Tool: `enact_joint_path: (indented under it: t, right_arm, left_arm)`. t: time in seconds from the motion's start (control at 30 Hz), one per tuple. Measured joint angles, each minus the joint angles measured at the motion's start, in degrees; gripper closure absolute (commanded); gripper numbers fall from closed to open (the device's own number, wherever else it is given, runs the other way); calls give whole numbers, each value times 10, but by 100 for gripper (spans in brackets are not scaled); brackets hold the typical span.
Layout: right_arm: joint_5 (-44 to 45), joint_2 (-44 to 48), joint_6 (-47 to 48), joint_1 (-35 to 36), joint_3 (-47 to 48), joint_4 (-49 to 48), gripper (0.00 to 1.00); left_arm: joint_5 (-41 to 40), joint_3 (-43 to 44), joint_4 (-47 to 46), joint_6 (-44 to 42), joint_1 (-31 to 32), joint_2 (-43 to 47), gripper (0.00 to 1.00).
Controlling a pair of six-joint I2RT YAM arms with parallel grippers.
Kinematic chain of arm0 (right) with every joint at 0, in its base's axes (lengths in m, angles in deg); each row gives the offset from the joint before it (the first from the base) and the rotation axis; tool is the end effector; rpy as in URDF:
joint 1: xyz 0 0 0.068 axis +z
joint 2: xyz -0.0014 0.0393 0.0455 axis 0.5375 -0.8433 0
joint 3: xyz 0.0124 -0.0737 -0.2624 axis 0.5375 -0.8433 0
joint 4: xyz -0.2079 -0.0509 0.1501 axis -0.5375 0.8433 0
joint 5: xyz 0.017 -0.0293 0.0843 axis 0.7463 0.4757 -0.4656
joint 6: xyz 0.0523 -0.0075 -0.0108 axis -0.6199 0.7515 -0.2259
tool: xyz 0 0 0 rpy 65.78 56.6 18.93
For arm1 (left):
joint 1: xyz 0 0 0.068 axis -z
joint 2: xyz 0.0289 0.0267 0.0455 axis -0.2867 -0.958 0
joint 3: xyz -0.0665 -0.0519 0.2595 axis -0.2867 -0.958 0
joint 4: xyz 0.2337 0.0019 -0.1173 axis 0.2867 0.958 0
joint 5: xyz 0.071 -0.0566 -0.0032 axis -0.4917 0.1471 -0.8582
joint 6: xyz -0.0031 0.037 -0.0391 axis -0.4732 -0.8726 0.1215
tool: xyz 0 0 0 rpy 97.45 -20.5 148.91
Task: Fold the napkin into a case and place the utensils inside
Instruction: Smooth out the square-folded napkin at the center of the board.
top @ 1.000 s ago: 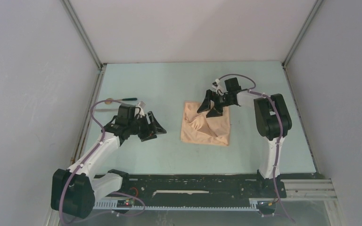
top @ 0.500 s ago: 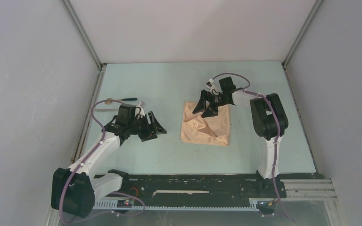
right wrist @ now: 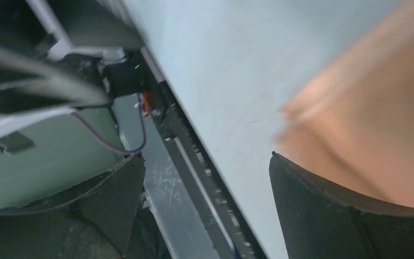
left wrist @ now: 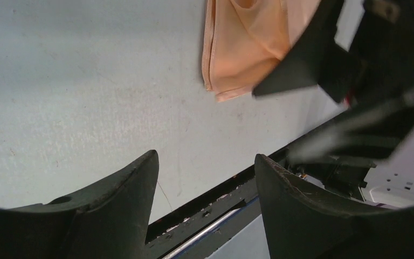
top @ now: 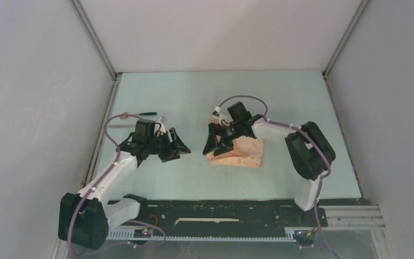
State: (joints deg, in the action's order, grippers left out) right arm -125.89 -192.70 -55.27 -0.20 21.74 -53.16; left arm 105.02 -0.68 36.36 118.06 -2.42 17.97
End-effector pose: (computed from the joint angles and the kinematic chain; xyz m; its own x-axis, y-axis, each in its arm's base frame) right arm 0.3101 0.2288 0.1671 -0.9301 -0.2733 -0.2454 -0.3503 0.4590 0.8165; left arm 0.1986 -0.0680 0.2192 -0.9023 -0.3226 -0.2859 -0.0438 0.7284 -0.6838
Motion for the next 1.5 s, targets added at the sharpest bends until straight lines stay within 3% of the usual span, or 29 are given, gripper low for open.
enact_joint_path:
  t: [0.17, 0.33, 0.6, 0.7, 0.83, 1.03, 1.3, 1.5]
  right_arm:
    - [11, 104, -29, 60, -38, -23, 7]
    - [44, 114, -31, -4, -39, -41, 7]
    - [97, -4, 23, -135, 48, 12, 26]
    - [96, -47, 40, -146, 66, 28, 26]
    - [86, -83, 52, -149, 83, 48, 23]
    - [54, -117, 59, -145, 121, 61, 27]
    - [4, -122, 59, -126, 123, 60, 31]
    - [-11, -101, 45, -75, 84, 41, 29]
  left_arm:
    - [0, 0, 0, 0, 0, 0, 28]
    - [0, 0, -4, 0, 0, -2, 28]
    - [0, 0, -5, 0, 0, -2, 28]
    - [1, 0, -7, 0, 0, -2, 28]
    - [2, 0, -9, 0, 0, -2, 28]
    - [4, 0, -9, 0, 0, -2, 28]
    - [5, 0, -9, 0, 0, -2, 28]
    - [5, 0, -10, 0, 0, -2, 28]
